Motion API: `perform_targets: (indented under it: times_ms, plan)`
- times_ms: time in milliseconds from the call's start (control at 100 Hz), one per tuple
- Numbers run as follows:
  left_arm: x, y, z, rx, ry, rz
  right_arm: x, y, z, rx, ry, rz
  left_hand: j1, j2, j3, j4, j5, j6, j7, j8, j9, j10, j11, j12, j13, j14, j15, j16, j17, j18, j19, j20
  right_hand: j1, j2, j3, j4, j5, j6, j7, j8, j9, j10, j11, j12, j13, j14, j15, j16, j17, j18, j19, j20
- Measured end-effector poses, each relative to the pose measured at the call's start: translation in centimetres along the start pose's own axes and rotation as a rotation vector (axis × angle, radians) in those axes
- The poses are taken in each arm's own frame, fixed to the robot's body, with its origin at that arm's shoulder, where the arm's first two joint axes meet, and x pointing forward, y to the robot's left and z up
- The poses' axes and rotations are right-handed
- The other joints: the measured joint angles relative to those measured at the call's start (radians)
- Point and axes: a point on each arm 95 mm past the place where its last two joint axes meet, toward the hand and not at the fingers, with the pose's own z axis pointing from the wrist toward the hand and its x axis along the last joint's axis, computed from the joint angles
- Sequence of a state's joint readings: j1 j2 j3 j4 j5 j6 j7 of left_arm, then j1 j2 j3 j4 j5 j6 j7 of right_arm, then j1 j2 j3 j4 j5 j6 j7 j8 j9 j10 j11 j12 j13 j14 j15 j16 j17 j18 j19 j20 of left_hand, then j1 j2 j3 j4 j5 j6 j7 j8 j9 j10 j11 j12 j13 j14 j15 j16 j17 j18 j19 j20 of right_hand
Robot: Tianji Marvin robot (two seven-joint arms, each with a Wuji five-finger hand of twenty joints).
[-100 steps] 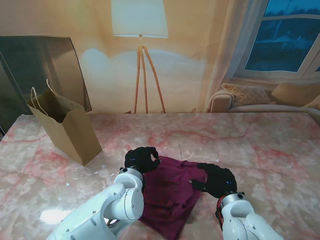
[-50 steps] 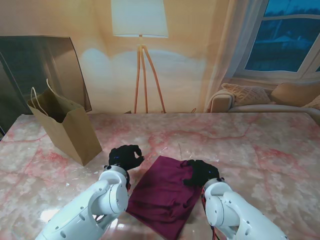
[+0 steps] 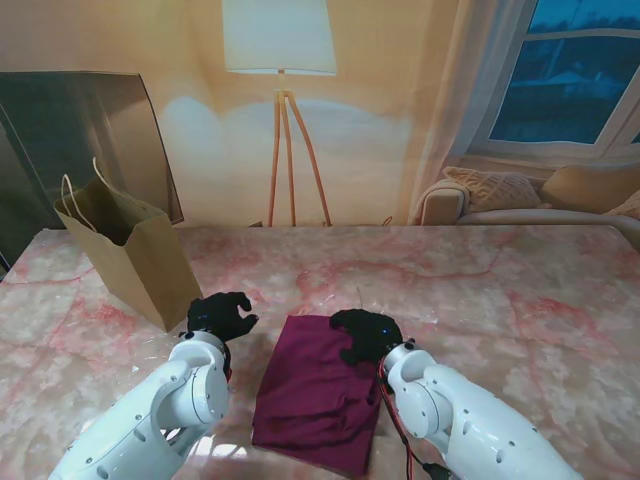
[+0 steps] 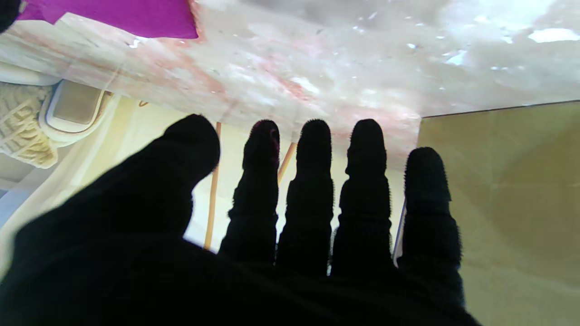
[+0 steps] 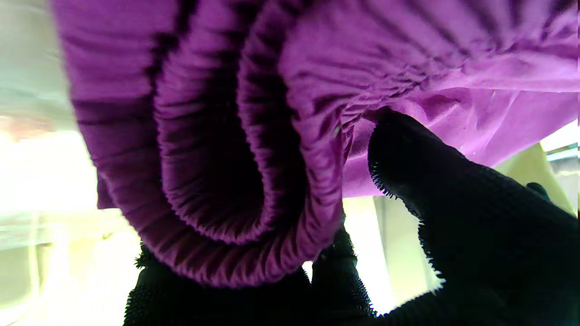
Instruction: Fold the socks and the shorts into the kraft paper bag
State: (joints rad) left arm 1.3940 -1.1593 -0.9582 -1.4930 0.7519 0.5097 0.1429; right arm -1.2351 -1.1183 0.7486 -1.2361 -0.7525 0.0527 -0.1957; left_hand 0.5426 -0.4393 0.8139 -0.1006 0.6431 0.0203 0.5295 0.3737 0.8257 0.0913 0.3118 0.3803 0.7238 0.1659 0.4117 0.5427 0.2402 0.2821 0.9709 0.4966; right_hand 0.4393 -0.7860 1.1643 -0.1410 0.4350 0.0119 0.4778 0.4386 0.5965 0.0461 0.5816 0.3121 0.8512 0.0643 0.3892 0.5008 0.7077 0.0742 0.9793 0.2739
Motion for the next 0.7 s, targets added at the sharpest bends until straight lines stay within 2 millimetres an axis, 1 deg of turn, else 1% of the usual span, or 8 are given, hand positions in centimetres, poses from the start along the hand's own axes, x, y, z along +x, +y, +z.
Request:
perform_targets:
  times_ms: [80, 210, 260, 350, 370, 490, 660, 700]
  plan:
    - [-0.5, 0.1, 0.2, -0.003, -0.014, -0.001, 0.4, -0.1, 0.7, -0.006, 0.038, 0.004, -0.001, 0.0, 0.0, 0.0, -0.008, 0.015, -0.024, -0.01, -0.01, 0.0, -0.007, 0.0, 0.001, 0.0, -0.008, -0.004, -0.006, 0.0, -0.011, 0.0, 0.0, 0.0, 0.0, 0.0, 0.0, 0.0, 0.009, -0.001, 0.0, 0.0, 0.0, 0.0, 0.0, -0.001, 0.0, -0.002, 0.003, -0.002, 0.0, 0.0]
    - [-1.3, 0.3, 0.5, -0.009, -0.029, 0.002, 1.5, -0.5, 1.7, -0.018, 0.105, -0.003, -0.012, 0.0, 0.0, 0.0, -0.03, 0.041, -0.077, -0.034, -0.063, 0.001, -0.026, -0.011, -0.063, -0.001, -0.047, -0.023, -0.026, -0.002, -0.037, 0.0, 0.0, 0.0, 0.012, 0.0, -0.001, -0.002, 0.013, -0.014, 0.0, -0.01, 0.0, 0.001, 0.0, -0.014, -0.022, -0.017, 0.001, -0.014, -0.002, 0.0]
    - [-1.5, 0.3, 0.7, -0.013, -0.033, 0.002, 1.8, -0.4, 2.0, -0.017, 0.122, 0.0, -0.025, 0.0, -0.002, 0.0, -0.055, 0.058, -0.126, -0.051, -0.113, 0.001, -0.043, -0.014, -0.095, -0.002, -0.063, -0.033, -0.042, -0.003, -0.056, 0.0, 0.0, 0.0, 0.012, 0.0, -0.003, -0.01, 0.036, -0.027, 0.0, -0.012, 0.0, 0.001, 0.0, -0.014, -0.039, -0.038, -0.008, -0.015, -0.021, -0.001]
    - [-1.8, 0.4, 0.9, -0.044, -0.036, 0.001, 2.4, -0.2, 2.3, -0.027, 0.143, -0.011, -0.038, 0.0, -0.032, 0.0, -0.106, 0.097, -0.197, -0.088, -0.189, 0.003, -0.074, -0.036, -0.169, -0.003, -0.103, -0.057, -0.073, -0.015, -0.097, 0.0, -0.02, 0.001, 0.012, 0.0, -0.04, -0.013, 0.05, -0.075, -0.013, -0.025, -0.011, 0.001, -0.075, -0.014, -0.079, -0.066, -0.14, 0.006, -0.115, 0.0]
    - [-1.9, 0.4, 1.0, -0.057, -0.036, 0.001, 2.5, -0.1, 2.3, -0.031, 0.146, -0.019, -0.038, 0.0, -0.039, 0.0, -0.112, 0.104, -0.206, -0.092, -0.201, 0.005, -0.078, -0.038, -0.171, -0.003, -0.11, -0.061, -0.079, -0.016, -0.104, 0.0, -0.033, 0.002, 0.012, 0.0, -0.04, -0.013, 0.05, -0.077, -0.027, -0.025, -0.037, 0.0, -0.095, -0.013, -0.091, -0.068, -0.175, 0.022, -0.132, 0.009]
    - [-1.9, 0.2, 1.6, -0.093, -0.032, -0.012, 3.3, 1.3, 1.9, -0.084, 0.151, -0.073, -0.05, 0.001, -0.096, 0.0, -0.14, 0.136, -0.269, -0.118, -0.238, 0.039, -0.096, -0.052, -0.192, -0.004, -0.129, -0.073, -0.094, -0.016, -0.131, 0.0, -0.085, 0.015, -0.004, 0.0, -0.04, -0.014, 0.05, -0.089, -0.056, -0.028, -0.066, -0.014, -0.22, -0.009, -0.124, -0.077, -0.322, 0.054, -0.175, 0.061]
    - [-0.8, 0.2, 2.9, -0.136, -0.011, 0.006, 4.8, 3.4, 0.8, -0.138, 0.141, -0.11, -0.062, 0.001, -0.139, 0.0, -0.165, 0.164, -0.32, -0.141, -0.274, 0.059, -0.113, -0.073, -0.221, -0.003, -0.141, -0.085, -0.113, -0.016, -0.156, 0.0, -0.148, 0.027, -0.028, -0.004, -0.041, -0.022, 0.01, -0.089, -0.134, -0.037, -0.114, -0.035, -0.333, -0.011, -0.156, -0.102, -0.373, 0.066, -0.187, 0.106]
    - [-0.6, 0.2, 3.2, -0.145, -0.008, 0.0, 4.8, 3.6, 0.8, -0.121, 0.135, -0.109, -0.062, 0.001, -0.139, 0.0, -0.177, 0.164, -0.331, -0.141, -0.293, 0.06, -0.122, -0.076, -0.227, -0.003, -0.141, -0.085, -0.114, -0.016, -0.158, 0.0, -0.148, 0.027, -0.028, -0.004, -0.055, -0.021, -0.005, -0.095, -0.156, -0.037, -0.127, -0.036, -0.338, 0.005, -0.166, -0.11, -0.381, 0.072, -0.193, 0.113]
